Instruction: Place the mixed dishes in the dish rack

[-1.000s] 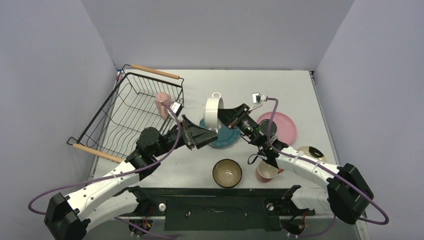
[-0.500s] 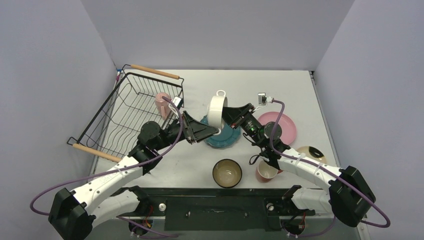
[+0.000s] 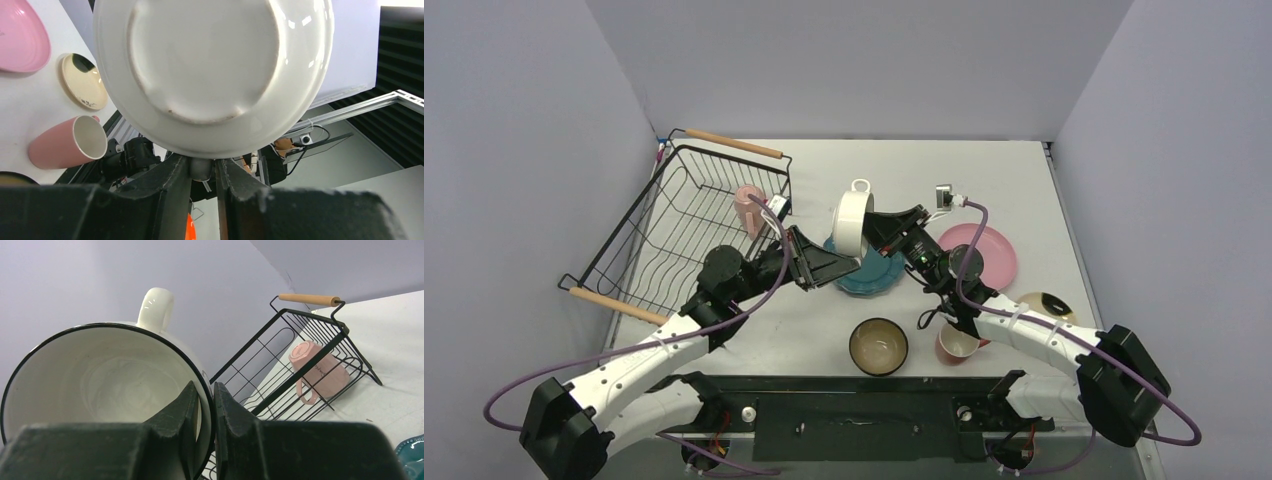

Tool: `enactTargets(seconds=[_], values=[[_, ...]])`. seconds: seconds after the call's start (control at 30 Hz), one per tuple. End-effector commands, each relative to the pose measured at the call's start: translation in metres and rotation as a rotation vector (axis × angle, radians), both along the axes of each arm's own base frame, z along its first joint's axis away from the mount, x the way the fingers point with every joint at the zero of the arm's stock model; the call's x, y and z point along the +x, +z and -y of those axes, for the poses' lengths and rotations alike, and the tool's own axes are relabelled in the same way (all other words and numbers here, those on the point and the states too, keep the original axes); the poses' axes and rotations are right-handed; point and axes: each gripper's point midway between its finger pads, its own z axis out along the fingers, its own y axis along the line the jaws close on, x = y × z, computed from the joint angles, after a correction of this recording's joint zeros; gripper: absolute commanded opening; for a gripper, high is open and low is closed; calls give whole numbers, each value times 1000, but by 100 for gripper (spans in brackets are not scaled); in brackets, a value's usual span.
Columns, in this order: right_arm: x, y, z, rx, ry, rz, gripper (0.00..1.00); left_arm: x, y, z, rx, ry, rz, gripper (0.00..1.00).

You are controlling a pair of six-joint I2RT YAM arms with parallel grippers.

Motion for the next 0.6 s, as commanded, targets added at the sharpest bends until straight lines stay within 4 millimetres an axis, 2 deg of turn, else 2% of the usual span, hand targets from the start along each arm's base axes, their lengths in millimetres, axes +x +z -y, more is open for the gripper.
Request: enactTargets(seconds=[0.0,0.07,0.1,0.17,0.3,0.33,0.4,0.43,0.57], values=[[-30,52,-8,76,81,172,0,5,43,-10,-65,71,115,19],[-33,51,-11,63,85,184,0,3,44,-13,-92,82,128,13],[-35,51,-14,51,90,196,0,2,48,-15,-112,87,144,6],[-38,50,-16,27,88,209,0,2,52,-20,-128,115,153,0],[-35,47,-13,-6,53,205,0,1,63,-32,-134,171,195,0],[-35,45,-11,-18,43,203,0,6,59,-33,-103,199,173,0],[-32,44,-7,-34,15,193,6,10,54,-36,-60,227,147,0],[-31,41,-6,-39,4,186,14,9,55,-37,-55,227,146,0],[-32,45,-5,-21,-11,198,33,0,65,-37,-100,159,136,0]])
